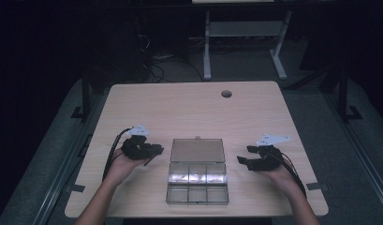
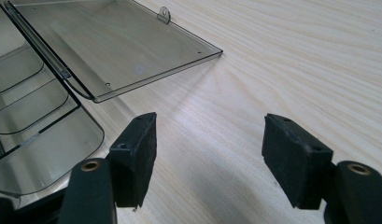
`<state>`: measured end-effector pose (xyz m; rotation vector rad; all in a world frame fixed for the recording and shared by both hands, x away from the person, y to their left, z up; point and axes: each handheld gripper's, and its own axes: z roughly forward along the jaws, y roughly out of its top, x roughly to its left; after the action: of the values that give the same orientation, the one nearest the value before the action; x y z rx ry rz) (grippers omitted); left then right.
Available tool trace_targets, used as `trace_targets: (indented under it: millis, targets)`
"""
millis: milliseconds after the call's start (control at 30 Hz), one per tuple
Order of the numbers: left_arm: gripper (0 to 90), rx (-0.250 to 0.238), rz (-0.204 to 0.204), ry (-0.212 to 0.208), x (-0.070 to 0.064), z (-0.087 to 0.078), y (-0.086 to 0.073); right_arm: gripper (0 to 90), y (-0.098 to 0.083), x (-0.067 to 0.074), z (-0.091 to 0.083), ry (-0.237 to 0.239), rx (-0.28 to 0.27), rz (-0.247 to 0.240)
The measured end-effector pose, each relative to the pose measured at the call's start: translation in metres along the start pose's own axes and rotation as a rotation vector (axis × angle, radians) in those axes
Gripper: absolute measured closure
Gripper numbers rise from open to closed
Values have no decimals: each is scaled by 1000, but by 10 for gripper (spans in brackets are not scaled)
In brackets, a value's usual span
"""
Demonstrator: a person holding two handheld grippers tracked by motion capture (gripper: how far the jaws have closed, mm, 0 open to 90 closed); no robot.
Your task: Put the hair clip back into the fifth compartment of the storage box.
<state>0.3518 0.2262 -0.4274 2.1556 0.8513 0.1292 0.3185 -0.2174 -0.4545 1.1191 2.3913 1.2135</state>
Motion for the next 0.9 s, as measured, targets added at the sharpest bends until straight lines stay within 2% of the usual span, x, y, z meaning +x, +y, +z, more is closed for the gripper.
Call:
trace_targets:
  millis: [200, 500, 800, 900]
  targets:
    - [775, -16, 12, -27, -12, -6, 8, 351, 0, 0, 0, 1, 5, 0]
    - [776, -23, 43, -81, -36, -6, 19, 351, -1, 0, 2, 0, 10, 1]
    - [775, -32, 96, -149, -63, -4, 31, 351, -1, 0, 2, -1, 14, -3]
    - [775, -28, 125, -167, -73, -2, 34, 350, -1, 0, 3, 0, 16, -6]
